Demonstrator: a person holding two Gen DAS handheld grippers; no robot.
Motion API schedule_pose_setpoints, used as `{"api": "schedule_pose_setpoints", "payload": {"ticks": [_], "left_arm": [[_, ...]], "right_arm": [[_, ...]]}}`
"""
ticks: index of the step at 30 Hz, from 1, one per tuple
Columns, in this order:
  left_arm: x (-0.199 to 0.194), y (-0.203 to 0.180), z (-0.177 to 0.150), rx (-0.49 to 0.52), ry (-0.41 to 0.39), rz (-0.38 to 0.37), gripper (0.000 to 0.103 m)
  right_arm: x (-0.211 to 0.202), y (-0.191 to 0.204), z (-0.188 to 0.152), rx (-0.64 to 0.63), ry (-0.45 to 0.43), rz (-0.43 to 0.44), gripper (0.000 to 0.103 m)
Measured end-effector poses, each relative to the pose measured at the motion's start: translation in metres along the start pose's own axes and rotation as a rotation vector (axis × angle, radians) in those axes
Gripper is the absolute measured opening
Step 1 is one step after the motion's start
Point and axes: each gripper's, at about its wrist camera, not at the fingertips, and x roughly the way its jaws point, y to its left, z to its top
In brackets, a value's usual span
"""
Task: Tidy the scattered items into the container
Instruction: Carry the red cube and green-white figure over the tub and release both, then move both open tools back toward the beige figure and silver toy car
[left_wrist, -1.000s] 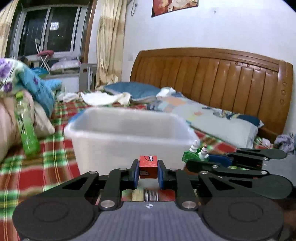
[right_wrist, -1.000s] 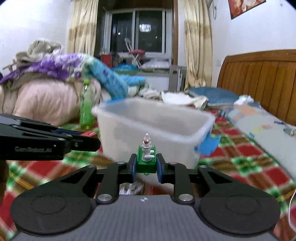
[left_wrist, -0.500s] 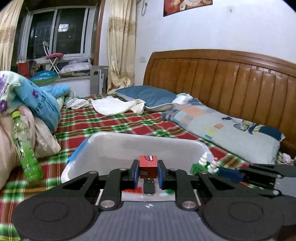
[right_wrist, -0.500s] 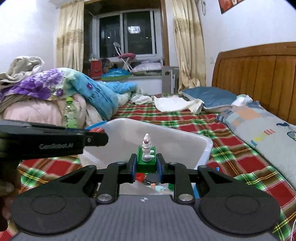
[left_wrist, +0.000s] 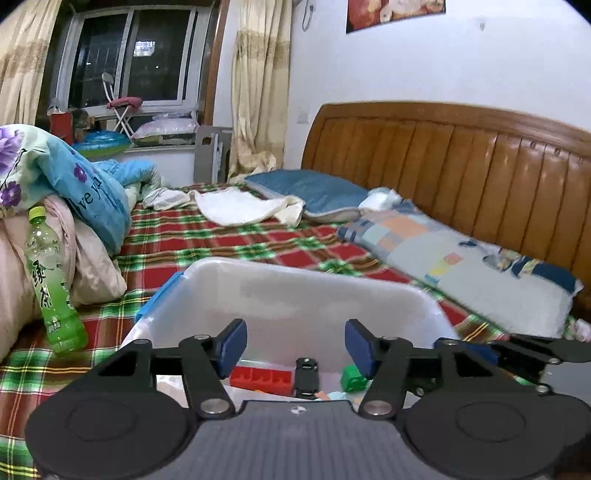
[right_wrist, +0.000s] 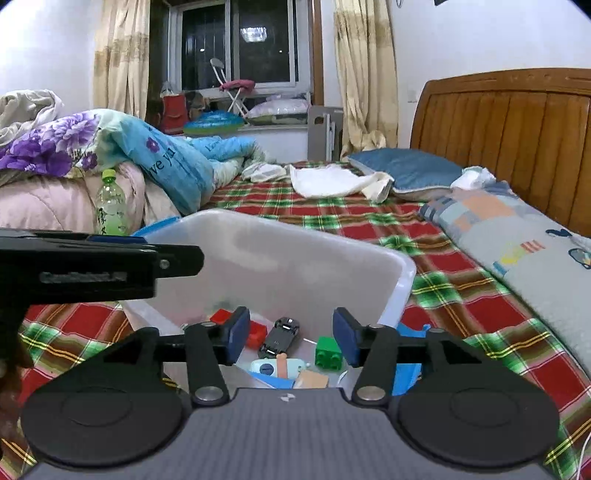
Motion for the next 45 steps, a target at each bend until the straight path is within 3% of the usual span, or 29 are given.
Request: {"api": "schedule_pose_setpoints", "payload": {"ticks": [6,14,21,28,33,38,40,41,45], "left_arm": [[-0.036,-0.002,-0.012,0.007,-0.025,-0.06,0.065],[-0.061,0.005,-0.053,0.04,0.029,-0.083,0.066],[-0.056,0.017,-0.094,0.029,0.124,-0.083,0.066],[-0.026,0.019,-0.121,0.038,0.202,-0.106,0.065],[0.001,0.02,-0.133,0.091,0.262,-0.106,0.06],[0.022,0.016,-0.13,0.147,0.251,-0.108,0.057],[0.024,0.016,-0.129,0.145,0.242,-0.119,0.05],[0.024,0.017,-0.129,0.142,0.25,-0.128,0.038],[0.014,0.031,-0.131,0.104,0.228,-0.105,0.038]], "right_arm": [[-0.023,0.006,0.002,-0.015,-0.049,-0.003,0.057],[-0.055,0.024,-0.015,-0.072,-0.069,0.014,0.061],[-0.056,0.036,-0.059,-0.135,-0.002,0.019,0.062],[-0.042,0.034,-0.101,-0.108,0.103,0.043,0.062],[-0.042,0.028,-0.111,-0.083,0.11,0.052,0.062],[-0.038,0.031,-0.117,-0.092,0.122,0.058,0.062],[-0.035,0.034,-0.119,-0.098,0.13,0.058,0.062],[-0.033,0.036,-0.118,-0.1,0.133,0.057,0.062],[-0.02,0.046,-0.115,-0.109,0.129,0.053,0.062]]}}
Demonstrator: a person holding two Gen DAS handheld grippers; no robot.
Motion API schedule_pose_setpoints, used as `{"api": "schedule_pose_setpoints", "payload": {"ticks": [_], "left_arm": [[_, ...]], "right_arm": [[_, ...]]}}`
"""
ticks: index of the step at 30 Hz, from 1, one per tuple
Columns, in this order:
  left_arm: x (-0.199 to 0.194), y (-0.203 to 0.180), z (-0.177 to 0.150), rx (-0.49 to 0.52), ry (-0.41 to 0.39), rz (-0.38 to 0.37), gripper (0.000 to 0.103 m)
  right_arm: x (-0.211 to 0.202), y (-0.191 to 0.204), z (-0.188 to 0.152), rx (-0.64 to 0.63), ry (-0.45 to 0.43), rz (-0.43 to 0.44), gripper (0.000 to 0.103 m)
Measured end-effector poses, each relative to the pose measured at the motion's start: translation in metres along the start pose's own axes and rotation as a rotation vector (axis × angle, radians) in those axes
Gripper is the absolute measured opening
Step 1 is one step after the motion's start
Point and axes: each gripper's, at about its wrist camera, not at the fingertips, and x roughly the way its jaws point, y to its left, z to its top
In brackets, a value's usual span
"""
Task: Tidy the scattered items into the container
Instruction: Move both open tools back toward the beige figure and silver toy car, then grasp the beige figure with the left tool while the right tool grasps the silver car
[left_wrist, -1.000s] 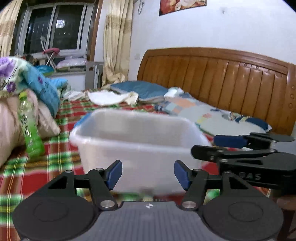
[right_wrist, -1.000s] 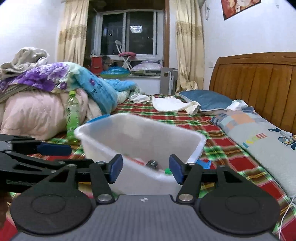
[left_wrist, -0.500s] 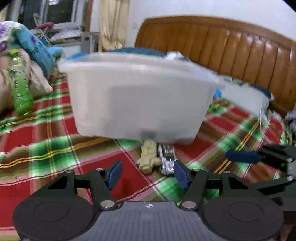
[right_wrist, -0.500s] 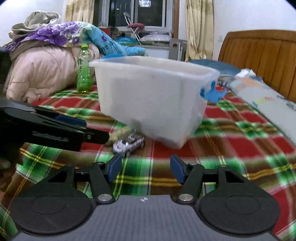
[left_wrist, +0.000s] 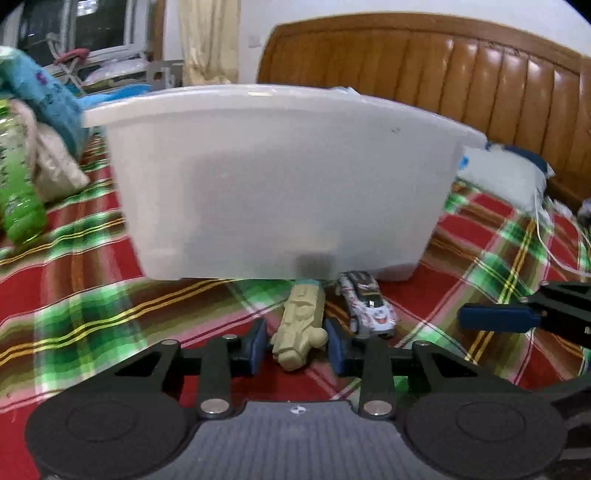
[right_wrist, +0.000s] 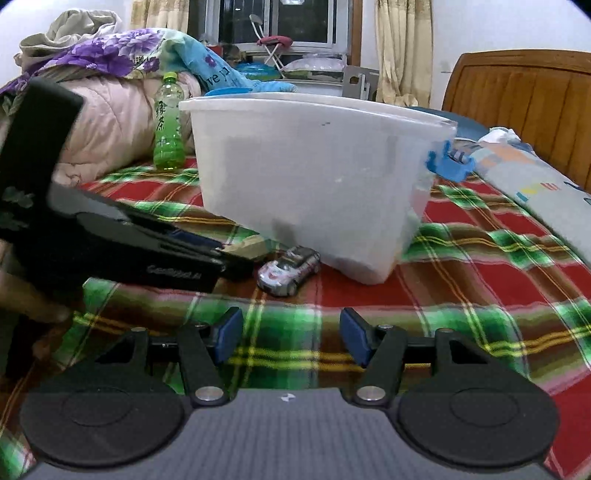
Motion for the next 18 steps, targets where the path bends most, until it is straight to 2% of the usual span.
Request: {"api": "schedule_pose_setpoints", "payload": {"ticks": [5,7,8,13,14,15,16,18], "left_arm": [[-0.014,0.021,-0.012,-0.022,-0.007,0.03,0.038],[-0.017,0.027,-0.012,-0.03,-0.012,0.027,0.038],[-0.018,0.028,-0.013,-0.03,-0.013,0.024,0.038],[-0.02,0.029,-0.016,-0.034,-0.016,0.01,0.038],[-0.02,0.028,-0.016,-0.033,-0.018,0.008,0.038],[-0.02,0.027,-0.016,-0.032,-0.019,0.005,0.038],[-0.02,0.025,-0.016,-0.032,-0.019,0.004,0.038],[-0.021,0.025,-0.017,-0.034,-0.019,0.0,0.038]], "right_arm": [[0.02,0.01,0.012,0.031,-0.003,-0.04,0.065],[0.027,0.01,0.017,0.077,-0.004,-0.058,0.079],[0.031,0.01,0.019,0.101,-0.007,-0.074,0.083],[0.053,0.007,0.027,0.151,0.014,-0.133,0.083],[0.057,0.006,0.027,0.157,0.025,-0.137,0.082],[0.06,0.004,0.027,0.16,0.038,-0.137,0.075],[0.064,0.002,0.025,0.157,0.053,-0.133,0.058],[0.062,-0.001,0.022,0.152,0.057,-0.104,0.049]]}}
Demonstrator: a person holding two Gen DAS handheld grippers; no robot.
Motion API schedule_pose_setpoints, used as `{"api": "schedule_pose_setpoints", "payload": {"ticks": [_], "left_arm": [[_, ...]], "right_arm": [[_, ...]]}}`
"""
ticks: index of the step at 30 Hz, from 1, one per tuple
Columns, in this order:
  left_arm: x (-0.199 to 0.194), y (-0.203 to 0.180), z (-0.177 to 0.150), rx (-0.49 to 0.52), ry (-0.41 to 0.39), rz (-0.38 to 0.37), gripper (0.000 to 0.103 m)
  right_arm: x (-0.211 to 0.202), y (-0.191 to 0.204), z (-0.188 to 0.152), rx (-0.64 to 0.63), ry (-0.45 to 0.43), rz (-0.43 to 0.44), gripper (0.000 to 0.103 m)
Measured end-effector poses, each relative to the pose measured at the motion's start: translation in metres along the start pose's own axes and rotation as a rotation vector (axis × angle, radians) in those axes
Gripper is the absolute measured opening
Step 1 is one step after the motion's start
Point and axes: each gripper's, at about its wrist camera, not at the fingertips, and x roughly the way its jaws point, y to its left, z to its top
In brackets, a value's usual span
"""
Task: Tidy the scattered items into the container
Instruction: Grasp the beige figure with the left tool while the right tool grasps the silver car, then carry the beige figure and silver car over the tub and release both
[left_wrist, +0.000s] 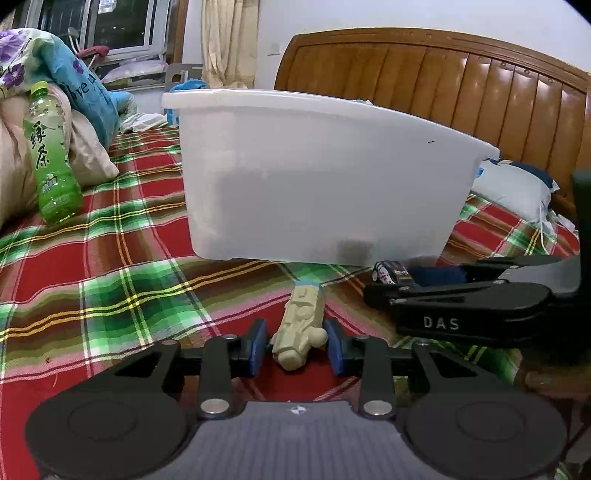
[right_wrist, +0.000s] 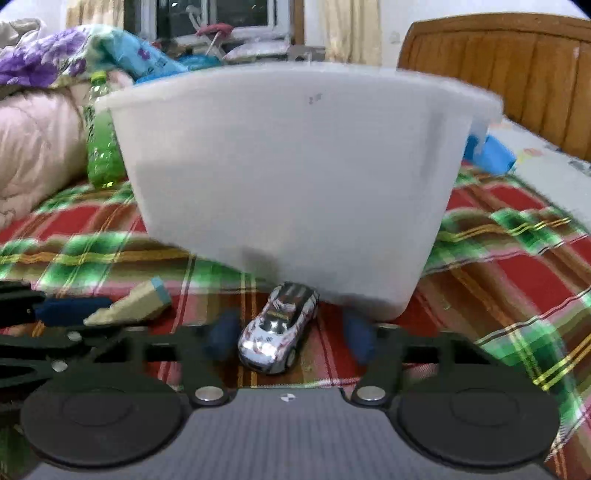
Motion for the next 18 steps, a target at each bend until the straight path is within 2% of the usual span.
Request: {"api": "schedule_pose_setpoints", "payload": {"ticks": [1,7,18], "left_arm": [[0.0,-0.001,0.0,0.0,0.0,0.001,0.038],[-0.004,-0.005,-0.002,-0.01,-0.001,0.032,0.038],[-0.03,-0.04,-0.027,0.014,0.009,0.105,0.039]], "right_arm": [[-0.003,0.0,-0.001,-0.012,-0.001,0.008,0.041],[-0.026,-0.004,-0.008,-0.052,0.001,0.023,0.041],[-0.06,-0.007,-0.029,-0.12,0.003,0.088,0.041]]}}
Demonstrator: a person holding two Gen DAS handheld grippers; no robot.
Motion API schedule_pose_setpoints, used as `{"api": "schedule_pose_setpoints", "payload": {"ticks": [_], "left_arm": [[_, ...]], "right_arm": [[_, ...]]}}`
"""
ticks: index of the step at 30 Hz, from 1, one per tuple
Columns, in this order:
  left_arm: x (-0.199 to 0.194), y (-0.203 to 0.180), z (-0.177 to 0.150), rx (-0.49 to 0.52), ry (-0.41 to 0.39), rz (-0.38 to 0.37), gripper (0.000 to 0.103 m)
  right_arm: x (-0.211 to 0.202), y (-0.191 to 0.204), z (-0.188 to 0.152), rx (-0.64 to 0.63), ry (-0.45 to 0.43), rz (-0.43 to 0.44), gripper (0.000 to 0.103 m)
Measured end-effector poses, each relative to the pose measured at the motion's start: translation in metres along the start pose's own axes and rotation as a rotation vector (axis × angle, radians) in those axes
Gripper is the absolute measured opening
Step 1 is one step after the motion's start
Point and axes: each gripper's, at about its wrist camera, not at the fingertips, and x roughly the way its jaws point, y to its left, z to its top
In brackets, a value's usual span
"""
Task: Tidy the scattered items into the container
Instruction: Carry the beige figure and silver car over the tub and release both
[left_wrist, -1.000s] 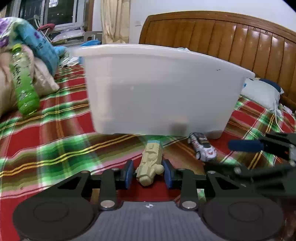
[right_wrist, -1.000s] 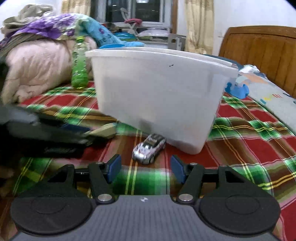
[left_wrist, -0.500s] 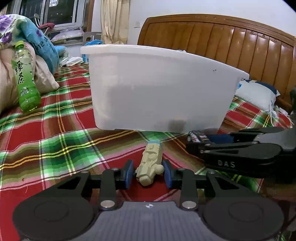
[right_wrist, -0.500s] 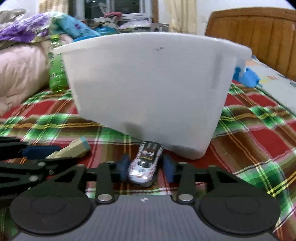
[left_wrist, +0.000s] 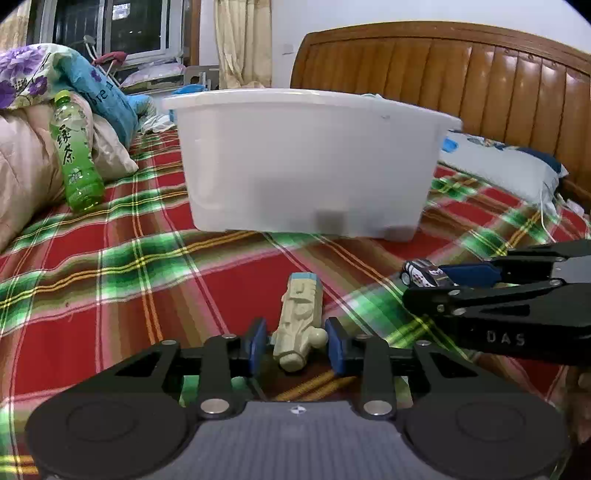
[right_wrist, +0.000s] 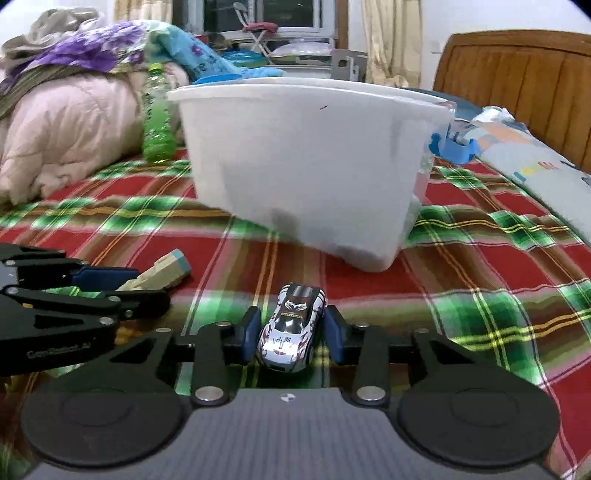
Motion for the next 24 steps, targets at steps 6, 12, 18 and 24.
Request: {"api": "schedule_pose_setpoints", "payload": {"ticks": [6,12,18,24], "left_arm": [[0.009,-0.001,0.009,-0.013,0.01,0.026,0.064],[0.01,-0.007,0.009,0.013,0.015,0.021,0.033],[-0.003,-0.009,0.023,0.037,-0.007,0.007,0.033],[-0.024,-0.006,0.058,0.022,-0.087,-0.001,0.033]], "right_arm": [[0.003,-0.003,0.0,0.008,-0.022,-0.014,0.056],[0.004,-0.006,-0.003,0.02,-0.022,-0.018,0.046],[-0.005,0.003,0.005,-0.029,-0.029,-0.008,0.036],[-0.022,0.0,0.027,-0.029,-0.092,-0.004,0.036]]}}
